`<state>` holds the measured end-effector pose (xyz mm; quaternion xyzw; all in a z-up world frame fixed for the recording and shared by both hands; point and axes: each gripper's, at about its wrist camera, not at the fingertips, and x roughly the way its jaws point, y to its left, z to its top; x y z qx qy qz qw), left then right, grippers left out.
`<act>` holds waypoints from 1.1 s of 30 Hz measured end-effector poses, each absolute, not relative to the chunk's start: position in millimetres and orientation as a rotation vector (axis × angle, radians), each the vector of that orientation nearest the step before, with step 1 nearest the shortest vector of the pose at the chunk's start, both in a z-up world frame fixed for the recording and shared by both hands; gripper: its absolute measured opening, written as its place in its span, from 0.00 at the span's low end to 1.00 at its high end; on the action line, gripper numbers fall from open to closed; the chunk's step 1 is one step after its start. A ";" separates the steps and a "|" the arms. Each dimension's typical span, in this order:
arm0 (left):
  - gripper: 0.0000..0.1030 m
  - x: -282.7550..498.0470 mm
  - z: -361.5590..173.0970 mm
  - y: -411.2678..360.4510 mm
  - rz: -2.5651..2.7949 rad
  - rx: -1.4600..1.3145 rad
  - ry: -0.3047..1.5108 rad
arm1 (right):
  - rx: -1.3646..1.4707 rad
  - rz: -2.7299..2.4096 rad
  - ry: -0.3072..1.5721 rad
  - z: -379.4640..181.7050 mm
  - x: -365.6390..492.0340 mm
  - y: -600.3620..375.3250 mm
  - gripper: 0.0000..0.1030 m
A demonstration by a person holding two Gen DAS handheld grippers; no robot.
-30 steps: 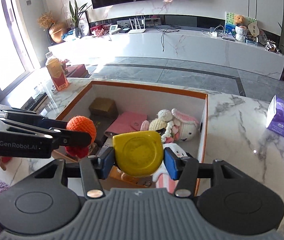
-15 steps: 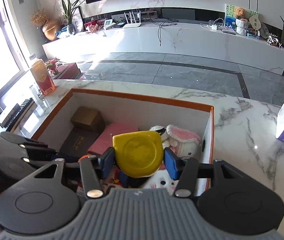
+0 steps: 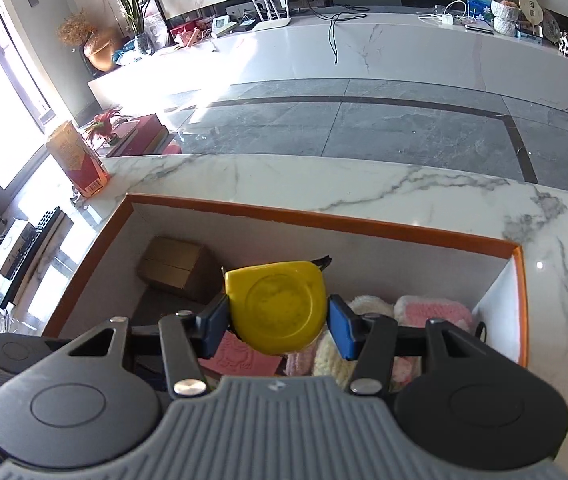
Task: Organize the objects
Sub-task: 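Open both tools to drop the tape measure and fruit into the box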
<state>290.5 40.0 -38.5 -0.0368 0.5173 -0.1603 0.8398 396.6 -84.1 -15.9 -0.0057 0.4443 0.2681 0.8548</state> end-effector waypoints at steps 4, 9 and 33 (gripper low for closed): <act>0.64 290.7 -32.1 50.1 -0.284 -0.074 1.072 | 0.010 0.578 0.976 -27.7 405.3 -71.1 0.54; 0.63 289.9 -26.0 57.4 -0.242 -0.034 1.037 | 0.033 0.567 1.022 -40.4 412.2 -57.3 0.54; 0.70 240.8 25.9 51.1 -0.153 -0.027 0.852 | 0.035 0.505 0.886 31.2 349.4 -91.4 0.70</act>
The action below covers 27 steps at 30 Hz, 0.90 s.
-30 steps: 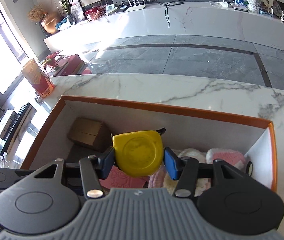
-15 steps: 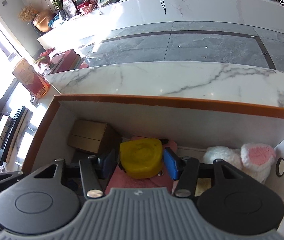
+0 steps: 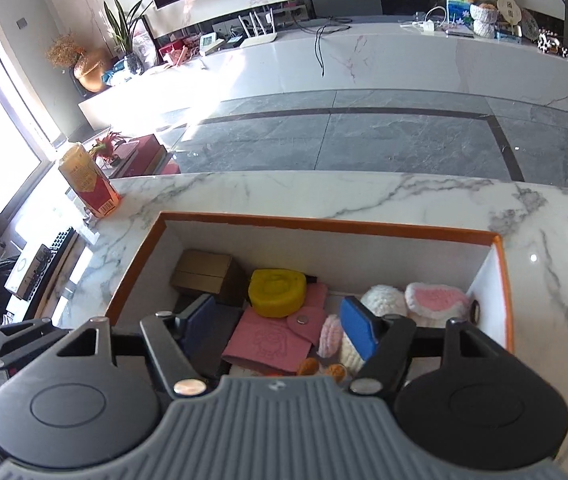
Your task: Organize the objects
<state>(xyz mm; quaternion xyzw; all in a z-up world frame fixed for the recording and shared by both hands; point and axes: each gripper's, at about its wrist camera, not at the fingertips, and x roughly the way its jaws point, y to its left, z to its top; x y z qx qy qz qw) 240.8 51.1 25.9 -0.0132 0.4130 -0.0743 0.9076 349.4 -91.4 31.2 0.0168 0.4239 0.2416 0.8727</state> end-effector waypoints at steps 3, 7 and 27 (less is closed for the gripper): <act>0.78 226.6 37.4 51.1 -0.114 -0.026 0.809 | 0.017 0.490 0.834 48.6 321.9 -105.0 0.72; 0.83 203.6 56.2 47.5 -0.057 0.024 0.724 | -0.006 0.470 0.753 70.7 280.8 -121.3 0.78; 0.84 84.0 72.0 19.5 0.131 0.007 0.526 | -0.045 0.365 0.544 82.5 123.6 -165.0 0.94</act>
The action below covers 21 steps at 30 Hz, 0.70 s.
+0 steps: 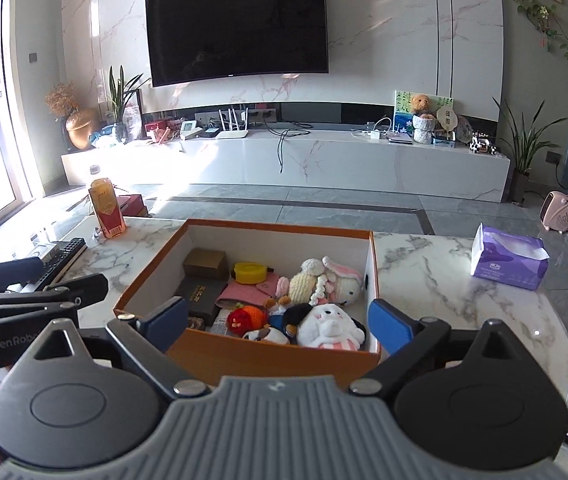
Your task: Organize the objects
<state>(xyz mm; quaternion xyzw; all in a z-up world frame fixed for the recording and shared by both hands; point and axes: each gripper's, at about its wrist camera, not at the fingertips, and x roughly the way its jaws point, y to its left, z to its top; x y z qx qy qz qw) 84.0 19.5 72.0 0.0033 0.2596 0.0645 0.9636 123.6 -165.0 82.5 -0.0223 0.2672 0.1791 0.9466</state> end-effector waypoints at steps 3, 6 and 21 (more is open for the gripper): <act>0.84 71.9 62.8 19.4 0.146 -0.023 0.535 | -0.025 0.363 0.551 75.8 109.8 -168.8 0.96; 0.84 64.6 50.8 18.9 0.145 -0.032 0.566 | -0.031 0.364 0.568 65.4 99.1 -169.2 0.96; 0.84 53.4 36.9 8.2 0.149 -0.001 0.609 | -0.074 0.348 0.619 43.8 88.5 -169.8 0.96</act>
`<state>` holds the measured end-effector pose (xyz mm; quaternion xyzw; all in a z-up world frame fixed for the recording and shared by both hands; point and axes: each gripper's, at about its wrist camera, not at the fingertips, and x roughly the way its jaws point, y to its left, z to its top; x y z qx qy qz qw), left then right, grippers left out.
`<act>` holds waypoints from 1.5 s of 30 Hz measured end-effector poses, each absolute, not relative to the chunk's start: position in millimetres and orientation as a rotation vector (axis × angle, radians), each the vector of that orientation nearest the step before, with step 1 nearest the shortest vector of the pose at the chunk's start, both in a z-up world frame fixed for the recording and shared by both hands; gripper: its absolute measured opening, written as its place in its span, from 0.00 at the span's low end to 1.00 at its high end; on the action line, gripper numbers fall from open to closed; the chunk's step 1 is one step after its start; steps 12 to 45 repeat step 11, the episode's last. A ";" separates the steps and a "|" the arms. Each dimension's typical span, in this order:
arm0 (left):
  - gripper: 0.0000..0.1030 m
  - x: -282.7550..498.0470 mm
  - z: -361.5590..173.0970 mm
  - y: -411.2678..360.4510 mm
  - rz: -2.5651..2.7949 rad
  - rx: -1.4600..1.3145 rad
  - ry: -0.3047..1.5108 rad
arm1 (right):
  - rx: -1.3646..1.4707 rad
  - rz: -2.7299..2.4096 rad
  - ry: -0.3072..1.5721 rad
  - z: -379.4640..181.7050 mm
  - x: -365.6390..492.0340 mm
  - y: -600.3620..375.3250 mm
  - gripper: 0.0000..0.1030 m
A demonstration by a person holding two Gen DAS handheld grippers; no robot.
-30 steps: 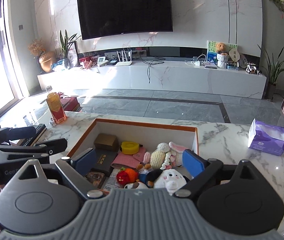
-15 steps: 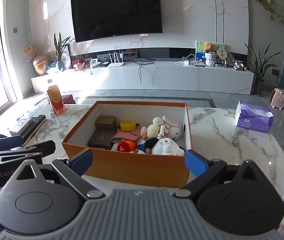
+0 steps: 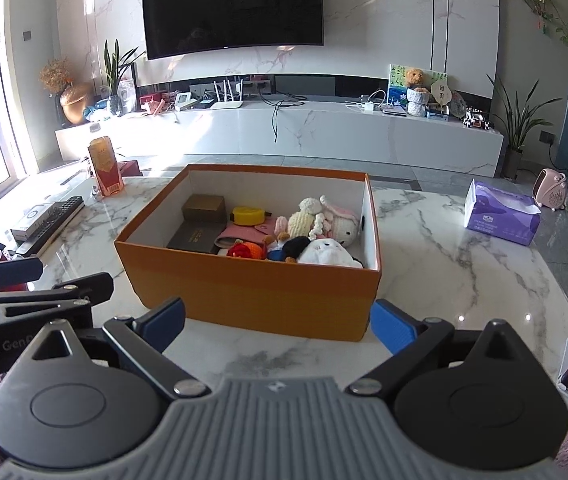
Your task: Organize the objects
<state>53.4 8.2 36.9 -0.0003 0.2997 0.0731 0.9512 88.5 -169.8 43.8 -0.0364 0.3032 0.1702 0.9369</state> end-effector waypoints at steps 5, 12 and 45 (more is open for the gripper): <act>0.84 55.6 34.4 6.4 0.146 -0.001 0.621 | -0.086 0.350 0.637 37.2 90.7 -168.5 0.96; 0.84 58.1 31.1 4.9 0.133 -0.001 0.633 | -0.083 0.345 0.647 33.4 93.6 -170.4 0.96; 0.84 58.1 31.1 4.9 0.133 -0.001 0.633 | -0.083 0.345 0.647 33.4 93.6 -170.4 0.96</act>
